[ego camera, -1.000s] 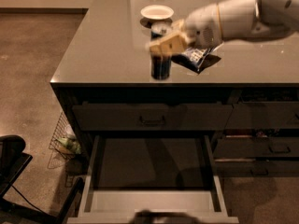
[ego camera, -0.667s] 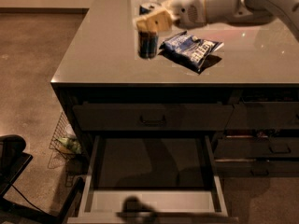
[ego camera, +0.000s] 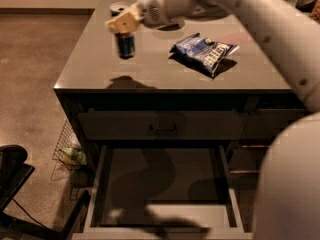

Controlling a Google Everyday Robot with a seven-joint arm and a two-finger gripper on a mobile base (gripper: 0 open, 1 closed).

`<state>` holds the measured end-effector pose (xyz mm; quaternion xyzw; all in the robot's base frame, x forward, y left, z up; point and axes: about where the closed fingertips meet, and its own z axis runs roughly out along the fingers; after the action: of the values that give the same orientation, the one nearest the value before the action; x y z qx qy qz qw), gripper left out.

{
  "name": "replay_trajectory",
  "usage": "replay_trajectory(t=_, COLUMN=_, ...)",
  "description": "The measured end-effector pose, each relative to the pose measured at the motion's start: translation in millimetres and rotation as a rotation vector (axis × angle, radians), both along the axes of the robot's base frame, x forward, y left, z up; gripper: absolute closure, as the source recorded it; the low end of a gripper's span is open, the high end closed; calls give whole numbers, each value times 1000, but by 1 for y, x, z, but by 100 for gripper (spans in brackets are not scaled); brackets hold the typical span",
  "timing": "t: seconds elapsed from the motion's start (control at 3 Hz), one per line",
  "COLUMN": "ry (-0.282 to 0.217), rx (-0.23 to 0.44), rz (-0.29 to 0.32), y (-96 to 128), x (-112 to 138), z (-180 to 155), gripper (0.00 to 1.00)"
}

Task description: Pick redbull can from middle drawer and place on counter

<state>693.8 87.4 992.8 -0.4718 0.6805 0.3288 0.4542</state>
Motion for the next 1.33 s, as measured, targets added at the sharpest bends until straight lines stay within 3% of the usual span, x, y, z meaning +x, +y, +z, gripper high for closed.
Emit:
replay_trajectory(t=0.67, ry=29, rx=-36, rz=64, y=71, x=28, z=-103, gripper=100)
replay_trajectory(t=1.33, ry=29, rx=-36, rz=64, y=71, x=28, z=-87, gripper=59)
